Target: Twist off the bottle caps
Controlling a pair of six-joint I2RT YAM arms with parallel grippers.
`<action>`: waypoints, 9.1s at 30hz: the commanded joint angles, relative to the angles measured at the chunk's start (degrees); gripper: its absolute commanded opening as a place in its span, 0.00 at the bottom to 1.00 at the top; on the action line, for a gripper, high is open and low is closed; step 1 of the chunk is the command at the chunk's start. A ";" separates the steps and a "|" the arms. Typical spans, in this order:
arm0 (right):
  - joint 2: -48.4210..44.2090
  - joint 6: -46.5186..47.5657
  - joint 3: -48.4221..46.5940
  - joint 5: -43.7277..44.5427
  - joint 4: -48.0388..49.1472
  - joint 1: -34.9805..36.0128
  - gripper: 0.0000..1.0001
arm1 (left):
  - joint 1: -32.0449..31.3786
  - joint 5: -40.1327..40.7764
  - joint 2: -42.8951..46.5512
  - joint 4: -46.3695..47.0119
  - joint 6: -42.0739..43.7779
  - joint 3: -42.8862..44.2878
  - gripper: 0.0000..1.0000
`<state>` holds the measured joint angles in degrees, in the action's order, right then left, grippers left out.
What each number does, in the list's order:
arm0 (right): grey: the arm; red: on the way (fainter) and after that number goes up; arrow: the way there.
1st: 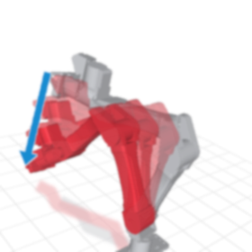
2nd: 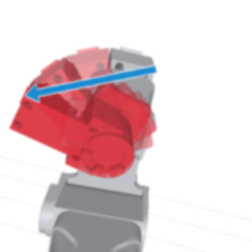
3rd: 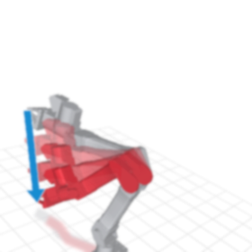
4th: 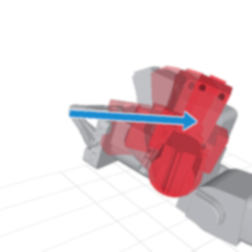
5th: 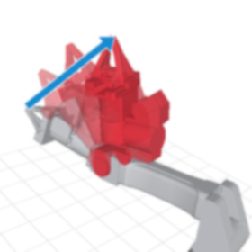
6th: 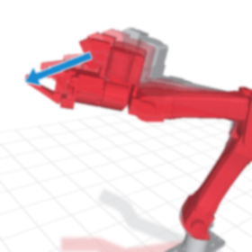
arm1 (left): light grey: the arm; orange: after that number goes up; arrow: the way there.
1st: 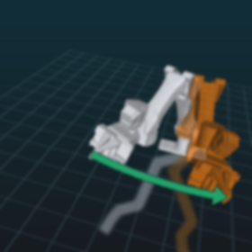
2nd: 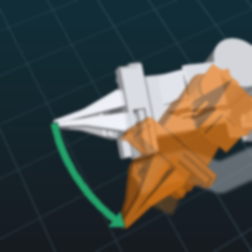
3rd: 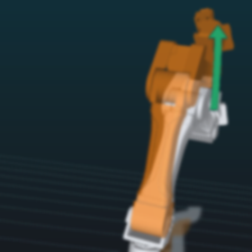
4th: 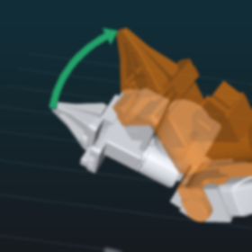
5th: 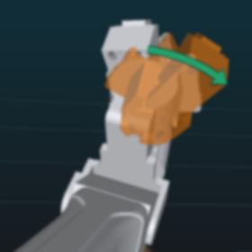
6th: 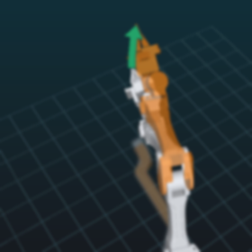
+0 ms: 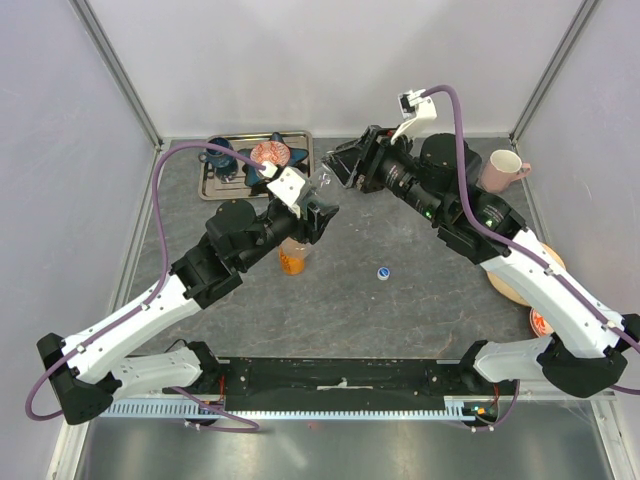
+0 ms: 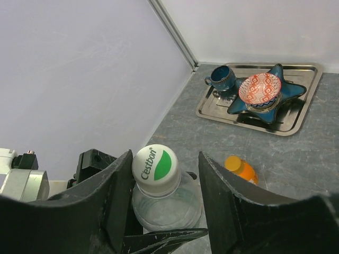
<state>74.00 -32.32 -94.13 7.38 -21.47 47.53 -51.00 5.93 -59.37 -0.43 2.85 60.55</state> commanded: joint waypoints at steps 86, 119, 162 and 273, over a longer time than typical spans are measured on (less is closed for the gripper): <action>-1.95 1.29 47.19 4.66 6.00 0.46 0.00 | 17.96 -29.58 21.84 3.24 -15.77 -16.70 0.47; 16.88 -0.91 48.07 6.86 10.66 0.72 0.49 | 17.96 -29.05 24.57 2.53 -16.83 -21.27 0.48; -12.30 5.07 16.07 -6.05 -0.77 1.25 0.82 | 13.04 -49.27 -1.88 -2.03 -16.04 -1.58 0.54; 14.69 5.60 20.74 41.67 1.17 -31.88 0.61 | 11.10 -11.56 17.36 -13.81 -18.06 -12.92 0.99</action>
<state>91.44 -25.80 -73.03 50.04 -19.57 15.64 -39.94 -4.71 -42.02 -14.94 -14.00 47.40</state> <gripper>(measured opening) 0.602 0.993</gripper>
